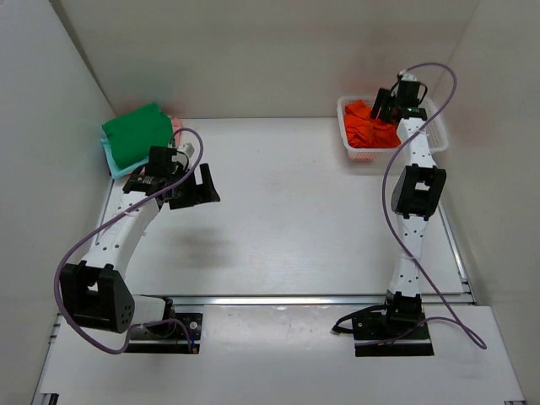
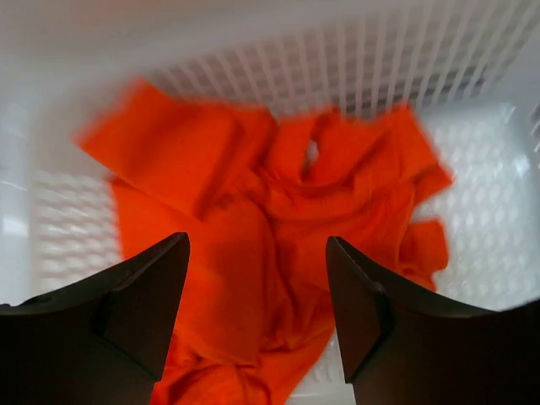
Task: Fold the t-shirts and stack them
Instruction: Grab crumpled tshirt from bin with the right arm
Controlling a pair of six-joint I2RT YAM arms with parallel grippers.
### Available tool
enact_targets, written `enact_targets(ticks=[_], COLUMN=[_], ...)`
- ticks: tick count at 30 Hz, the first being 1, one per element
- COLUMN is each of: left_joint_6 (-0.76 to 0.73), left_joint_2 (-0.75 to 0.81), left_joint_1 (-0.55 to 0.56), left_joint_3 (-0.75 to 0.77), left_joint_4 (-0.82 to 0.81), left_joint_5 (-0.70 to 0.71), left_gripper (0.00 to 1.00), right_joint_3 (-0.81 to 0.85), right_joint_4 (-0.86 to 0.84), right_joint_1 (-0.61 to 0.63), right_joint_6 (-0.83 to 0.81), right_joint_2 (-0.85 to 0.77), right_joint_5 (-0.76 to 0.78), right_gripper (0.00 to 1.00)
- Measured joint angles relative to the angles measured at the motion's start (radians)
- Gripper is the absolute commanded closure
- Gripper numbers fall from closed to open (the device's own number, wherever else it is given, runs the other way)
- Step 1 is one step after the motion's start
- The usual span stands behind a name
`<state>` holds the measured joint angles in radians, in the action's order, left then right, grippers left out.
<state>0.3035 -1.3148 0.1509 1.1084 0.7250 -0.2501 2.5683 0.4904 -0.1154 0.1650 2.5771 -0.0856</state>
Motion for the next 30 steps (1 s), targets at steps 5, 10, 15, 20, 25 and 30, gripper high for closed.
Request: enact_targets(ticks=[5,10,15,20,25,30], left_joint_6=[0.001,0.019,0.076,0.13,0.17,0.182], left_joint_2=[0.012,0.049,0.103,0.129,0.205,0.261], left_joint_1=[-0.014,-0.031,-0.053,-0.056,-0.056,-0.05], left_joint_3=[-0.036,-0.045,-0.129,-0.166,-0.166,-0.166], left_joint_4=[0.027,0.004,-0.08,-0.128,-0.189,-0.226], left_joint_5=[-0.027,-0.063,-0.185,-0.251,-0.261,-0.263], left_gripper=[0.01,0.08,1.0,0.96,1.0,0.91], right_joint_3=[-0.185,-0.011,-0.092,-0.113,-0.227,-0.337], right_joint_4=[0.047,0.08,0.042,0.0,-0.112,-0.293], right_joint_1=[-0.004,0.019,0.019,-0.018,-0.03,0.024], right_joint_6=[-0.012,0.009,0.056,0.106,0.158,0.22], right_joint_2=[0.05,0.106,0.077,-0.032,-0.348,-0.763], right_joint_5=[-0.023,-0.088,-0.113,-0.179,-0.268,-0.386], right_gripper=[0.4,1.0,0.99,1.0,1.0,1.0])
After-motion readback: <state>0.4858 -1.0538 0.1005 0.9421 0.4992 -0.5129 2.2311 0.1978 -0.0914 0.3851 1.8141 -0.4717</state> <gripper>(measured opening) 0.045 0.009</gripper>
